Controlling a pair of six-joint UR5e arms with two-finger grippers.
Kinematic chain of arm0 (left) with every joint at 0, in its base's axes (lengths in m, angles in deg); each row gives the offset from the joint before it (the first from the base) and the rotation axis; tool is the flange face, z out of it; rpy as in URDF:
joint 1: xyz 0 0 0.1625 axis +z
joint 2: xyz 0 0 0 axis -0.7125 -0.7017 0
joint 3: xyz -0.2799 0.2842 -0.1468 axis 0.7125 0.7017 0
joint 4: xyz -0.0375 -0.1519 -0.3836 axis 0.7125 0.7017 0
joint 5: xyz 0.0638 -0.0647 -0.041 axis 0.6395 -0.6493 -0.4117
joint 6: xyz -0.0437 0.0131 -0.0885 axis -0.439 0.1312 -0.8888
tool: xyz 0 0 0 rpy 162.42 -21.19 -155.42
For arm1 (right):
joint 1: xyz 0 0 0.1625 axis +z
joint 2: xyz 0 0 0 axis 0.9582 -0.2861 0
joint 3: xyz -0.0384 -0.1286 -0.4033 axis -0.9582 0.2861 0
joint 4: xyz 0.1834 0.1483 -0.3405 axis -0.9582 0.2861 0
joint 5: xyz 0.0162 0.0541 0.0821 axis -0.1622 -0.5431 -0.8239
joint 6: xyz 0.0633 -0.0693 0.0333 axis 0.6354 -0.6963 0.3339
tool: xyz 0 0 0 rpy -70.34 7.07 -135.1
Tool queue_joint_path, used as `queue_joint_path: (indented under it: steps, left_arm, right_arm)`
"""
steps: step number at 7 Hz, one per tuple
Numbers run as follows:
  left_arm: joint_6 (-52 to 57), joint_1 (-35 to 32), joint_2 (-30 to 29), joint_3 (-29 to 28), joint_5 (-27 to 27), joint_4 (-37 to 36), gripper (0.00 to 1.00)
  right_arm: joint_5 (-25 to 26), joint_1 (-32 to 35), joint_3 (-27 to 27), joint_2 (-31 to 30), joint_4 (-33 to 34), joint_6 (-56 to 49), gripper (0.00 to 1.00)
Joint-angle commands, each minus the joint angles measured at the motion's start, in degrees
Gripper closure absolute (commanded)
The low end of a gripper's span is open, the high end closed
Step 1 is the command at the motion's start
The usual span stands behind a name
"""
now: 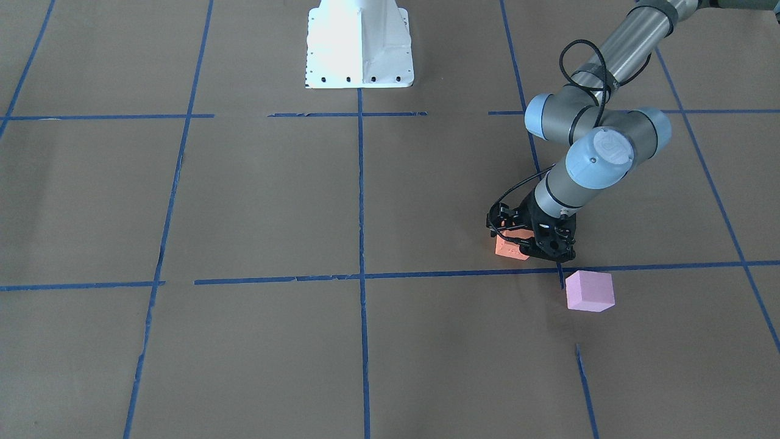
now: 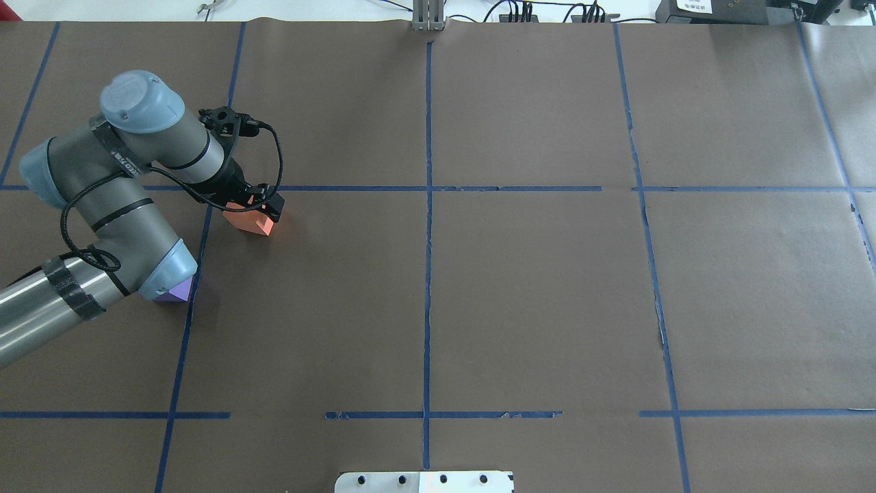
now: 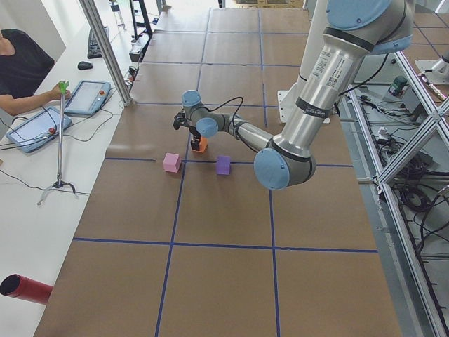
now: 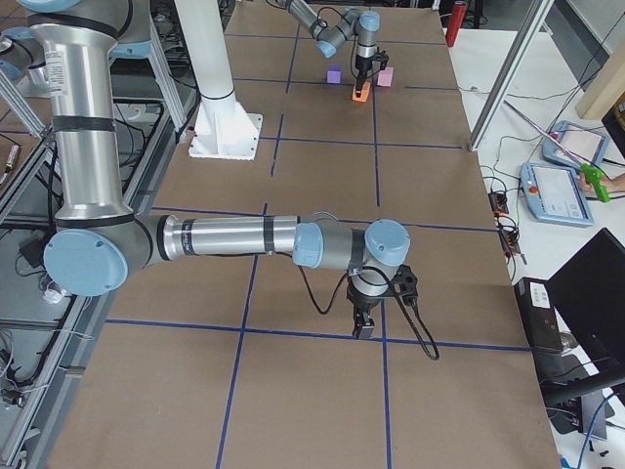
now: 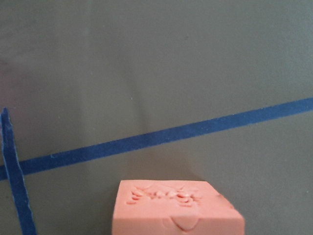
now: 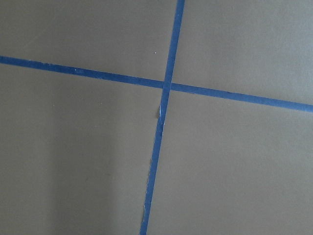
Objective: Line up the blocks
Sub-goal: 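Close the left gripper on the orange cube, then lift the orange cube with the left gripper toward the pink cube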
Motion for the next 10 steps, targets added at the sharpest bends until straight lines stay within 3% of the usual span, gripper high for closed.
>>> queue_joint_path:
  steps: [1, 2, 3, 6, 8, 10]
  left_arm:
    - [-1.0, -0.3, -0.2, 0.1, 0.0, 0.0, 0.84]
    - [-1.3, -2.4, -0.3, 0.8, -0.4, -0.5, 0.93]
    - [-0.8, -4.7, -0.2, 4.0, -0.5, -3.0, 0.95]
    - [2.0, -8.1, 0.8, 15.1, -0.4, -17.0, 0.95]
    - [8.2, -11.1, 1.0, 19.2, -0.5, -26.5, 0.91]
    - [9.5, -11.3, 6.0, 18.4, -2.5, -26.0, 0.93]
  right_arm:
    - [0.0, 0.0, 0.0, 0.0, 0.0, 0.0, 0.00]
    - [0.0, 0.0, -0.1, 0.0, 0.0, 0.0, 0.00]
    - [0.0, 0.0, 0.0, 0.0, 0.0, 0.0, 0.00]
    - [0.0, 0.0, 0.0, 0.0, 0.0, 0.0, 0.00]
    - [0.0, 0.0, 0.0, 0.0, 0.0, -0.1, 0.00]
    - [0.0, 0.0, 0.0, 0.0, 0.0, -0.1, 0.00]
